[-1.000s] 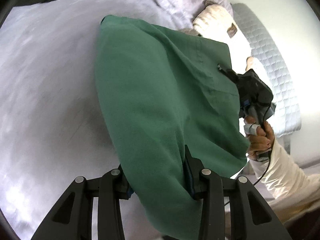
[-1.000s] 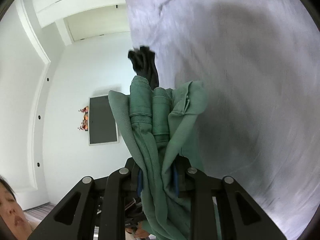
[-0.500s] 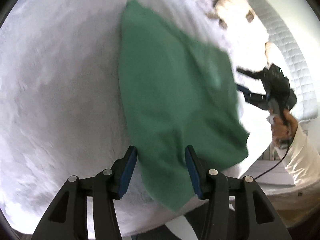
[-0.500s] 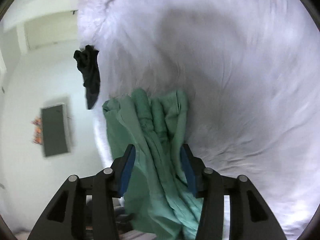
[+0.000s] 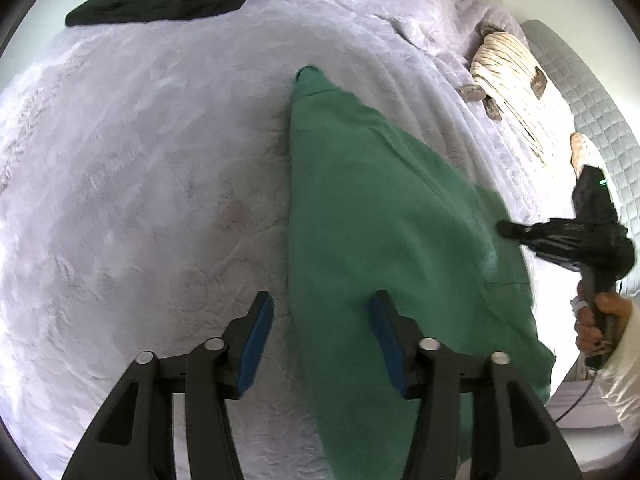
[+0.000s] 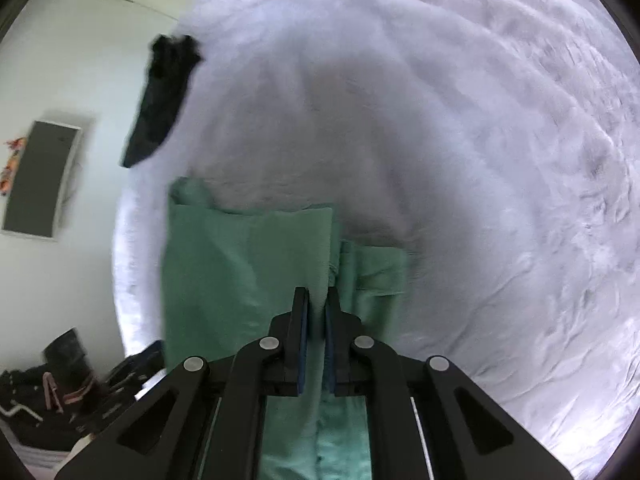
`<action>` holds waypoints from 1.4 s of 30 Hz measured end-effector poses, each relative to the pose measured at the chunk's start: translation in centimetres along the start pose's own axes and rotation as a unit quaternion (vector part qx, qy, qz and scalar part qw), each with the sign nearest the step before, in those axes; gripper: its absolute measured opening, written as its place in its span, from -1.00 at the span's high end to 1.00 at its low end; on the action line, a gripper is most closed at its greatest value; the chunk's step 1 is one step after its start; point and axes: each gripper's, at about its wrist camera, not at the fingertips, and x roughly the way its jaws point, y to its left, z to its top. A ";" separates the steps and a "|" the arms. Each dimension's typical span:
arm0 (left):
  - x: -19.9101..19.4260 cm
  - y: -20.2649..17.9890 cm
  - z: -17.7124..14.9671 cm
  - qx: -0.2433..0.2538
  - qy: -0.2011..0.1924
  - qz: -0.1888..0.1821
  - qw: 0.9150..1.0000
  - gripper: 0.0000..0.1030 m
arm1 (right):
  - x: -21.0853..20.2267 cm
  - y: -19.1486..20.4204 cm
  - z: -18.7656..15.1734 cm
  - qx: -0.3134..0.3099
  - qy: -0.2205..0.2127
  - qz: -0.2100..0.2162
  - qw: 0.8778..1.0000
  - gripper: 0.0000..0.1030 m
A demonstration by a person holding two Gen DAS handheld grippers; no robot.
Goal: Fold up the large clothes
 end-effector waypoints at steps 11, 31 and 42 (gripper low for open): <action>0.0 -2.6 -0.3 0.035 0.027 0.032 0.998 -0.15 | 1.9 -4.2 0.4 0.049 0.027 0.006 0.998 0.77; -4.0 -1.7 -5.4 0.044 0.120 0.005 0.992 -0.15 | -5.7 0.2 -12.1 0.040 0.081 -0.053 0.995 -0.36; -3.7 -2.7 -5.8 0.049 0.135 -0.012 0.990 -0.15 | -5.8 2.3 -13.1 0.020 0.072 -0.060 0.995 -0.35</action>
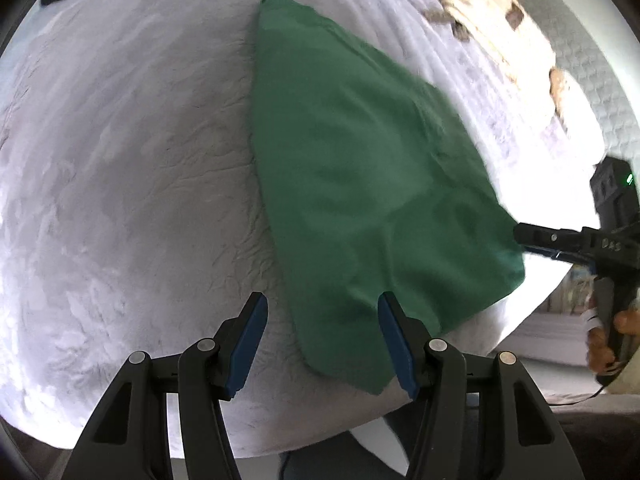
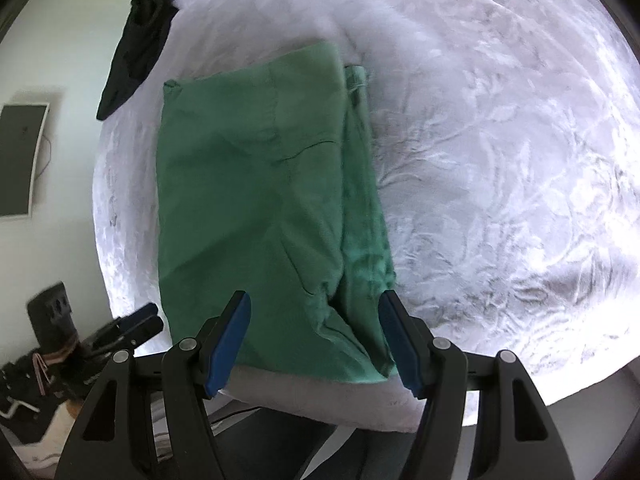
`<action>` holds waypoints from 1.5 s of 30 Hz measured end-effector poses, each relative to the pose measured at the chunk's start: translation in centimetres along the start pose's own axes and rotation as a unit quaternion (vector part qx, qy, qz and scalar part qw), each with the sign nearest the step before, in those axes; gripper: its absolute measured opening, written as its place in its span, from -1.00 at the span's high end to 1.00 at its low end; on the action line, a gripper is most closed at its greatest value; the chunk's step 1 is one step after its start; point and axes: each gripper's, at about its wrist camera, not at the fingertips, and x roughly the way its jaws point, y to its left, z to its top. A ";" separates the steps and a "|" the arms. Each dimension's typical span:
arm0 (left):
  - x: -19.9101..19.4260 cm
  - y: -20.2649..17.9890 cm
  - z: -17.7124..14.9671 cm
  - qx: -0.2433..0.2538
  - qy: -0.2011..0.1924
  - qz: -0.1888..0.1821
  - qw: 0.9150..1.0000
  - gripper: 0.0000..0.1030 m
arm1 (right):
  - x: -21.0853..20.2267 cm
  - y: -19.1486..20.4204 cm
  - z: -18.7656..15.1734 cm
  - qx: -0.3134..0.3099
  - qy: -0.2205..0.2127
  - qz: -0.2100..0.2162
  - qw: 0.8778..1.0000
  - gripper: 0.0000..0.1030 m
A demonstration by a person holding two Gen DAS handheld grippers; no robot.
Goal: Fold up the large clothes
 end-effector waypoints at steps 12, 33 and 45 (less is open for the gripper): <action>3.2 0.2 -2.6 0.052 0.001 0.060 0.997 -0.62 | 5.0 -3.6 -1.5 0.031 0.053 -0.053 0.997 0.85; 2.9 0.1 -3.2 0.041 -0.004 0.070 0.997 -0.63 | 1.9 -1.1 -0.5 0.007 0.014 -0.042 0.999 0.85; 4.4 -0.2 -3.8 0.031 -0.004 0.081 0.996 -0.84 | 4.0 -4.3 -1.5 0.054 0.028 -0.018 0.998 1.00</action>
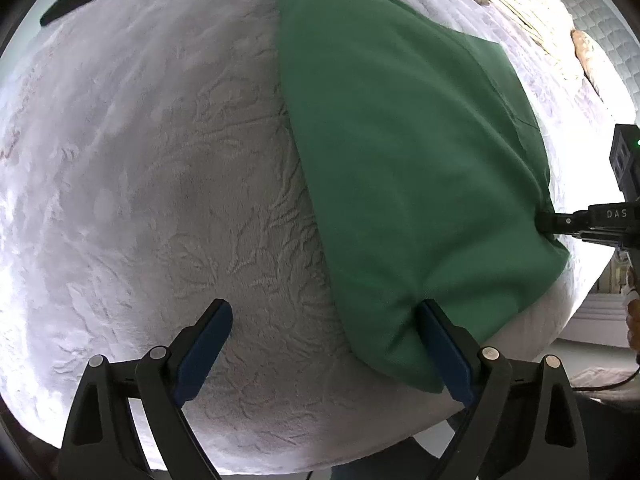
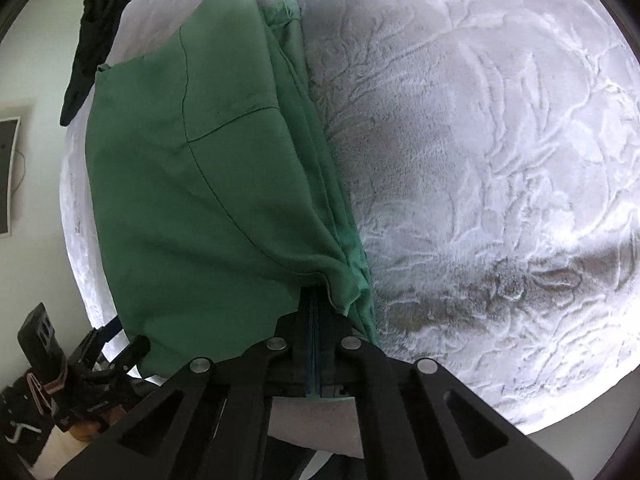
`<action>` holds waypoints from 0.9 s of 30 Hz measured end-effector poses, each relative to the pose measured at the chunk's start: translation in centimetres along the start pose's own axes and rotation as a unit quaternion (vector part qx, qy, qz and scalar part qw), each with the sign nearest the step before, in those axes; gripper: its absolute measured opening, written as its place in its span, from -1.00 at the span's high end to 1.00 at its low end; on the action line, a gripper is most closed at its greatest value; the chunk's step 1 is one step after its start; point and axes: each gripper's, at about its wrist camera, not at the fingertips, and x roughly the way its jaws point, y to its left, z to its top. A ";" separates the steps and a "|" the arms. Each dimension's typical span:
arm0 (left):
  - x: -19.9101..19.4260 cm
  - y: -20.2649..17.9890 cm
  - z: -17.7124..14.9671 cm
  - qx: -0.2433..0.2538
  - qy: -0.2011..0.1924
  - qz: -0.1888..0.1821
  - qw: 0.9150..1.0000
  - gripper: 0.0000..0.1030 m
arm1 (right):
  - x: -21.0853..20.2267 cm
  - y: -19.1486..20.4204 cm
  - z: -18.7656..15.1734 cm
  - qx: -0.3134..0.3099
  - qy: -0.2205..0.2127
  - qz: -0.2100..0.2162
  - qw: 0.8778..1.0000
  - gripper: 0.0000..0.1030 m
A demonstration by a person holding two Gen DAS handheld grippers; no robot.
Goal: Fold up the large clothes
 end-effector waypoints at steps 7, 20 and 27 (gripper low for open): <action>-0.7 -0.5 0.1 -0.005 0.004 0.010 1.000 -0.84 | 0.1 2.5 -0.5 -0.012 0.009 -0.005 1.000 1.00; -3.2 0.9 2.1 -0.025 0.004 0.017 1.000 -0.84 | -2.7 2.0 -2.1 -0.004 0.004 -0.007 1.000 0.93; -6.8 0.7 5.0 -0.041 -0.032 0.026 0.998 -0.84 | -5.9 5.1 -0.2 -0.034 -0.039 -0.015 0.999 0.93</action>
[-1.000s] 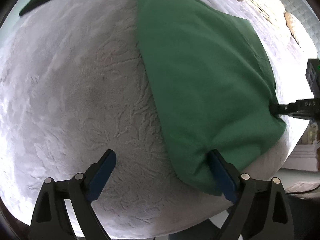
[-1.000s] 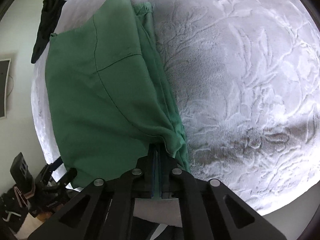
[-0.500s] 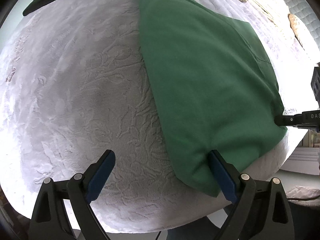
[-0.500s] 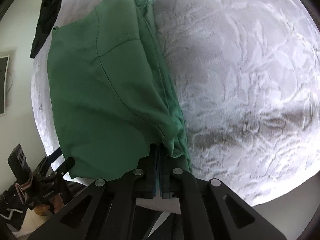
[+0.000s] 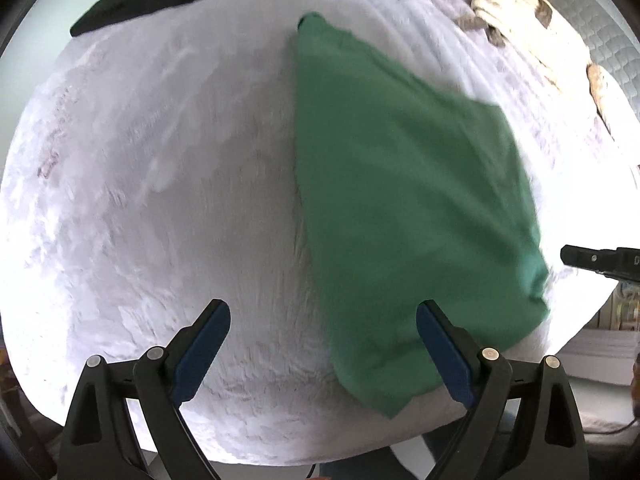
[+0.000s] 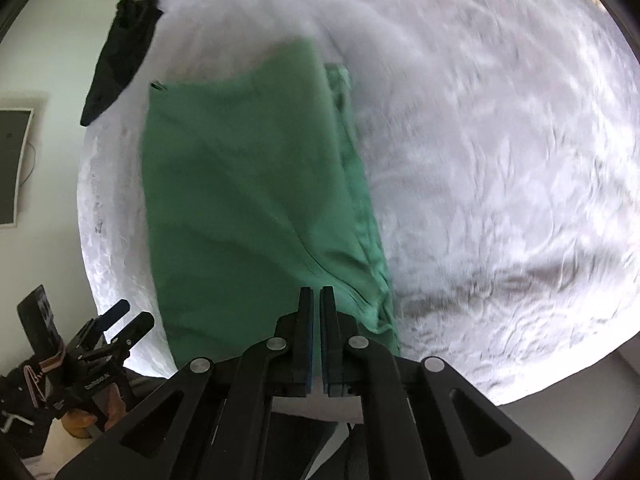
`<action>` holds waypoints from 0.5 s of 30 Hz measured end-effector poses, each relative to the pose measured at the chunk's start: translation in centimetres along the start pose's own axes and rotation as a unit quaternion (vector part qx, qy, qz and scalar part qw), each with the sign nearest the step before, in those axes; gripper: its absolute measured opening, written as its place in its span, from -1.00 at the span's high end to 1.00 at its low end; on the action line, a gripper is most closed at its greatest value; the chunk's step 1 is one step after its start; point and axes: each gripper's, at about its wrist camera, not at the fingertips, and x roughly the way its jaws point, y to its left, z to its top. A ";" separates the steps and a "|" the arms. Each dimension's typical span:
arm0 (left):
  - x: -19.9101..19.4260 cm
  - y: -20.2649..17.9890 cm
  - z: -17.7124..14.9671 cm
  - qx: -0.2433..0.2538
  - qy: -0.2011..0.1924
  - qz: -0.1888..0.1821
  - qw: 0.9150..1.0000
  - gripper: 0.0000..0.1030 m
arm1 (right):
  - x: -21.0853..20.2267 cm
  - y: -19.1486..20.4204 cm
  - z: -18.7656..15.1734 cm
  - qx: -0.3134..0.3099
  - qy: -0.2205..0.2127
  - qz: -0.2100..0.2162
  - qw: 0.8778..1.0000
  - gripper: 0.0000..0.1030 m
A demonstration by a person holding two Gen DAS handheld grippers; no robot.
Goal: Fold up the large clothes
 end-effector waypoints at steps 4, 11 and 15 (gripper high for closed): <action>-1.4 -0.3 1.5 -0.003 -0.011 0.006 1.000 -0.99 | -0.5 1.7 0.7 -0.012 -0.006 -0.009 1.000 0.93; -2.4 -1.1 1.7 -0.015 -0.022 0.019 0.999 -1.00 | -1.5 3.2 1.5 -0.036 -0.011 -0.042 0.998 0.92; -2.6 -1.4 1.7 -0.026 -0.023 0.022 0.999 -1.00 | -1.7 4.5 1.8 -0.045 -0.022 -0.064 0.997 0.73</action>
